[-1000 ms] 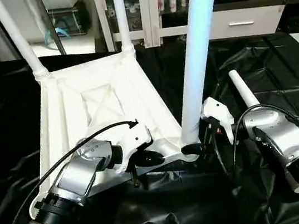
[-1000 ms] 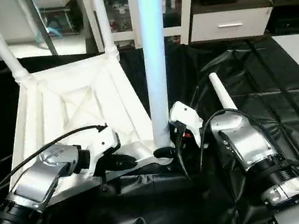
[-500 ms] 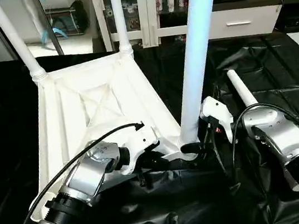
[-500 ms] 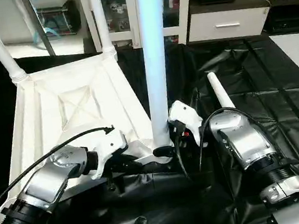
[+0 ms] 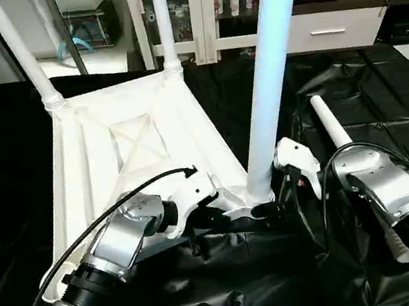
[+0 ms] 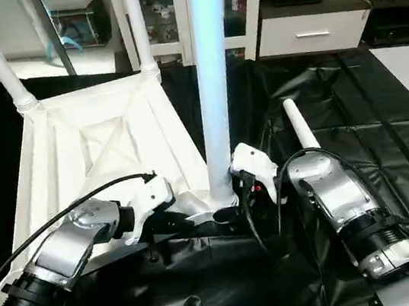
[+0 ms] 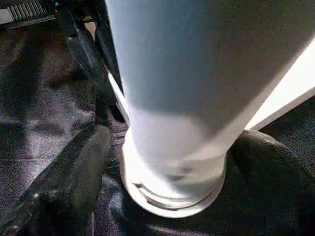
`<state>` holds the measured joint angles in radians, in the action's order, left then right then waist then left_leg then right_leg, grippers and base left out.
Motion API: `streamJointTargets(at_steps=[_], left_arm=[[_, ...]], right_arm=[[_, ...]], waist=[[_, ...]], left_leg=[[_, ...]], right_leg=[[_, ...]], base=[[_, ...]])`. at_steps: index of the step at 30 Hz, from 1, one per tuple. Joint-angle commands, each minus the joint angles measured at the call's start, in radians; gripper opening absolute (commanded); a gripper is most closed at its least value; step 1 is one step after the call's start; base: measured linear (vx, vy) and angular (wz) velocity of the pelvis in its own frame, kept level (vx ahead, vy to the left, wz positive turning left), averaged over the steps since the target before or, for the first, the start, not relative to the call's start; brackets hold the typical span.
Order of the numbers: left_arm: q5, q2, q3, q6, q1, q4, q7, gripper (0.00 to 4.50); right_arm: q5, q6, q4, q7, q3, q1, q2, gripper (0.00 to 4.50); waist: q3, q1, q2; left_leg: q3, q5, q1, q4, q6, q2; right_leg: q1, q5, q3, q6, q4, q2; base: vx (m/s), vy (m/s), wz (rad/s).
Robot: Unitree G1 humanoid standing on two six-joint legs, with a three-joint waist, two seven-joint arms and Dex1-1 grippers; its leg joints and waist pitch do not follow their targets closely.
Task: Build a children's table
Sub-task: Rotate leg to tighten
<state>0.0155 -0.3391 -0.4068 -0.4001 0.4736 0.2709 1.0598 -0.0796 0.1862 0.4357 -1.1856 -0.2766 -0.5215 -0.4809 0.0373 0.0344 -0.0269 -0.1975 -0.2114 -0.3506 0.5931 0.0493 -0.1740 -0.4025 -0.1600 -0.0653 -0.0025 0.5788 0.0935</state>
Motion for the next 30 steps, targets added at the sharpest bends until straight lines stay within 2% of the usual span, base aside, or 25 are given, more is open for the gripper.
streamJointTargets(at_steps=[1, 4, 6, 8, 18, 25, 30], left_arm=[[-0.001, 0.005, -0.044, -0.021, -0.032, 0.022, 0.02, 0.08], [-0.001, 0.005, -0.042, -0.024, -0.032, 0.022, 0.017, 0.08], [-0.001, 0.005, -0.041, -0.026, -0.032, 0.02, 0.016, 0.0], [0.0, 0.006, -0.04, -0.027, -0.03, 0.022, 0.015, 0.0], [0.001, 0.006, -0.036, -0.03, -0.027, 0.028, 0.016, 0.0], [0.0, 0.008, -0.029, -0.029, -0.026, 0.035, 0.011, 0.0], [0.0, 0.007, -0.027, -0.03, -0.026, 0.034, 0.008, 0.0]], right_arm=[[0.006, -0.015, -0.001, 0.002, -0.005, -0.022, 0.013, 4.17], [0.006, -0.019, 0.016, 0.008, -0.003, -0.032, 0.021, 4.17], [0.004, -0.017, 0.019, 0.008, 0.0, -0.035, 0.023, 3.89], [0.003, -0.016, 0.023, 0.007, 0.001, -0.038, 0.025, 3.89], [-0.009, -0.003, 0.024, -0.007, 0.005, -0.035, 0.028, 2.91], [-0.004, -0.004, 0.049, 0.022, 0.009, -0.028, 0.044, 2.67], [0.0, -0.006, 0.057, 0.036, 0.008, -0.02, 0.054, 2.64]], waist=[[-0.053, 0.0, 0.019], [-0.052, -0.001, 0.019], [-0.052, 0.0, 0.021], [-0.052, 0.0, 0.02], [-0.053, 0.0, 0.02], [-0.053, 0.0, 0.019], [-0.05, -0.004, 0.02]], left_leg=[[0.023, -0.182, -0.002, -0.07, -0.086, -0.055], [0.023, -0.183, -0.002, -0.07, -0.085, -0.055], [0.023, -0.185, -0.001, -0.07, -0.085, -0.055], [0.023, -0.183, -0.001, -0.07, -0.084, -0.055], [0.023, -0.174, -0.002, -0.069, -0.089, -0.055], [0.023, -0.173, -0.002, -0.069, -0.089, -0.055], [0.025, -0.215, -0.001, -0.073, -0.07, -0.055]], right_leg=[[0.047, -0.27, 0.042, -0.253, -0.059, 0.055], [0.046, -0.274, 0.041, -0.252, -0.059, 0.054], [0.046, -0.285, 0.041, -0.25, -0.06, 0.055], [0.046, -0.284, 0.042, -0.249, -0.059, 0.055], [0.047, -0.268, 0.041, -0.253, -0.057, 0.055], [0.046, -0.271, 0.041, -0.254, -0.057, 0.055], [0.045, -0.336, 0.04, -0.231, -0.065, 0.055]], base=[[0.0, 0.0, 0.0], [0.0, 0.0, 0.0], [0.0, 0.0, 0.0], [0.0, 0.0, 0.0], [0.0, 0.0, 0.0], [0.0, 0.0, 0.0], [0.0, 0.0, 0.0]])
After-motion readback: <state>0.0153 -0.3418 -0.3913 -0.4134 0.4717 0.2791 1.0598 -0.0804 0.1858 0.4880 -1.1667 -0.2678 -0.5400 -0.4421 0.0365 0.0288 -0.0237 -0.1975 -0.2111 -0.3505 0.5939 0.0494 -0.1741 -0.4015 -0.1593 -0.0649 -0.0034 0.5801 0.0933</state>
